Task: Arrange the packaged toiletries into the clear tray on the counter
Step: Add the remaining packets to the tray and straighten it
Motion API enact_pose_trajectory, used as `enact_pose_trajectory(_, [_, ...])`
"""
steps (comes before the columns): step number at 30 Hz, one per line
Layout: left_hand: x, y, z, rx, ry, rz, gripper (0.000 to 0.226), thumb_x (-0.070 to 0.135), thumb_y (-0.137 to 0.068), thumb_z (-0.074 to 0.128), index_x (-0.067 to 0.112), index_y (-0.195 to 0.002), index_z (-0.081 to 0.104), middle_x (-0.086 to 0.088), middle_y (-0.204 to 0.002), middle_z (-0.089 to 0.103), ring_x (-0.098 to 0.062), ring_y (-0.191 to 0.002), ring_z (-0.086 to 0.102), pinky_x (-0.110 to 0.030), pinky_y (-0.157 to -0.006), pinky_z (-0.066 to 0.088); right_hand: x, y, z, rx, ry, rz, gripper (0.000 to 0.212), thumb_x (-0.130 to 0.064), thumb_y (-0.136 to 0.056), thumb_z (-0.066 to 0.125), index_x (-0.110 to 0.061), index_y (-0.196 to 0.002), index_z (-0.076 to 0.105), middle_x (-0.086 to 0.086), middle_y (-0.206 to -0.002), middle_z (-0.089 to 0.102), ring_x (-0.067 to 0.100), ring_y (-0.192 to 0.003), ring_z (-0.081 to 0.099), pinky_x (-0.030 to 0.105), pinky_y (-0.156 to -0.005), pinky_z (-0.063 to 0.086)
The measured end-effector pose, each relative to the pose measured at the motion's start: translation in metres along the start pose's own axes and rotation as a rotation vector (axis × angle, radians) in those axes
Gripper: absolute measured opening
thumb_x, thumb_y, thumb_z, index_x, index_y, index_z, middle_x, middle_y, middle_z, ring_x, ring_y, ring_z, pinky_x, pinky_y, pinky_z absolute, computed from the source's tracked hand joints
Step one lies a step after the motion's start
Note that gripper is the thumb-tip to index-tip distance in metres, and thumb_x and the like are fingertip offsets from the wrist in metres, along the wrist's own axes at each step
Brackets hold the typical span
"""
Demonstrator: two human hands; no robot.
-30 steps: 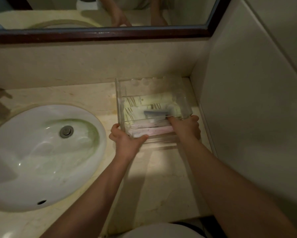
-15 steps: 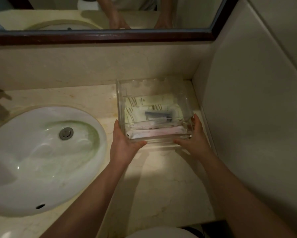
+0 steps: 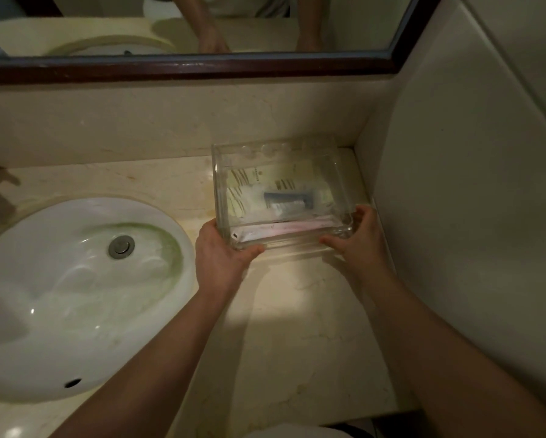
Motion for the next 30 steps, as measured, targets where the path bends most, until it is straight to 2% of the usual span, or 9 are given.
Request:
enact_pose_trajectory(3, [0.002,-0.005,0.000,0.049,-0.015,-0.033,0.078,0.060,-0.046,0.080,0.016,-0.103,0.049,0.000,-0.098,0.063,-0.020,-0.088,0.062,-0.042,-0.072,0.055,-0.001,-0.005,0.006,0.006,0.040,0.013,0.109,-0.045,-0.051,0.091,-0.020,-0.140,0.034,0.007,-0.131,0.053,0.022,-0.115,0.055,0.040,-0.097,0.049])
enact_pose_trajectory(7, [0.003,-0.013,0.003,0.065,-0.020,-0.050,0.071,0.055,-0.051,0.082,0.016,-0.098,0.047,-0.001,-0.094,0.062,-0.021,-0.083,0.062,-0.043,-0.069,0.055,-0.008,-0.012,0.010,0.038,0.101,0.030,0.107,-0.048,-0.056,0.089,-0.016,-0.143,0.035,0.008,-0.134,0.051,0.024,-0.117,0.054,0.043,-0.098,0.048])
enact_pose_trajectory(12, [0.004,-0.020,0.004,0.100,-0.037,-0.049,0.066,0.051,-0.059,0.082,0.012,-0.099,0.048,-0.003,-0.094,0.063,-0.023,-0.083,0.061,-0.039,-0.067,0.052,-0.012,-0.012,0.015,0.101,0.098,0.033,0.094,-0.051,-0.057,0.084,-0.016,-0.134,0.043,0.008,-0.126,0.056,0.026,-0.110,0.057,0.043,-0.093,0.050])
enact_pose_trajectory(16, [0.011,-0.022,0.004,0.159,-0.056,-0.100,0.055,0.048,-0.067,0.079,0.012,-0.097,0.049,0.002,-0.087,0.058,-0.019,-0.077,0.055,-0.030,-0.063,0.039,-0.017,-0.016,0.019,0.174,0.149,0.077,0.087,-0.055,-0.054,0.083,-0.015,-0.123,0.049,0.008,-0.118,0.061,0.028,-0.105,0.060,0.039,-0.087,0.052])
enact_pose_trajectory(18, [0.013,-0.024,0.004,0.177,-0.065,-0.118,0.054,0.049,-0.068,0.078,0.013,-0.096,0.050,0.002,-0.086,0.057,-0.019,-0.077,0.054,-0.030,-0.063,0.038,-0.019,-0.018,0.021,0.203,0.168,0.089,0.087,-0.059,-0.051,0.082,-0.014,-0.119,0.050,0.009,-0.116,0.062,0.030,-0.105,0.061,0.041,-0.086,0.053])
enact_pose_trajectory(23, [0.012,-0.026,0.005,0.173,-0.076,-0.144,0.054,0.051,-0.068,0.076,0.013,-0.096,0.050,0.001,-0.088,0.058,-0.018,-0.076,0.052,-0.031,-0.063,0.039,-0.019,-0.019,0.024,0.237,0.200,0.066,0.084,-0.055,-0.054,0.084,-0.009,-0.116,0.051,0.013,-0.114,0.062,0.033,-0.103,0.061,0.042,-0.084,0.052])
enact_pose_trajectory(27, [0.013,-0.022,0.005,0.157,-0.054,-0.139,0.047,0.045,-0.074,0.075,0.012,-0.096,0.049,-0.001,-0.090,0.057,-0.019,-0.076,0.052,-0.031,-0.064,0.037,-0.019,-0.014,0.027,0.257,0.165,0.069,0.082,-0.048,-0.059,0.084,-0.006,-0.121,0.050,0.015,-0.118,0.059,0.034,-0.108,0.058,0.040,-0.087,0.050])
enact_pose_trajectory(30, [0.009,-0.023,0.000,0.093,-0.012,-0.105,0.046,0.046,-0.075,0.074,0.011,-0.098,0.052,-0.004,-0.093,0.061,-0.021,-0.079,0.058,-0.032,-0.065,0.043,-0.025,-0.009,0.023,0.198,0.164,0.098,0.074,-0.043,-0.066,0.081,-0.006,-0.123,0.051,0.016,-0.120,0.059,0.034,-0.108,0.058,0.041,-0.088,0.050])
Point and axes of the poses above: each hand's wrist, its own y-axis away from the middle knuckle, its own z-axis out of the palm, x = y × z, the point moved 1 cm from there along -y, towards the middle knuckle
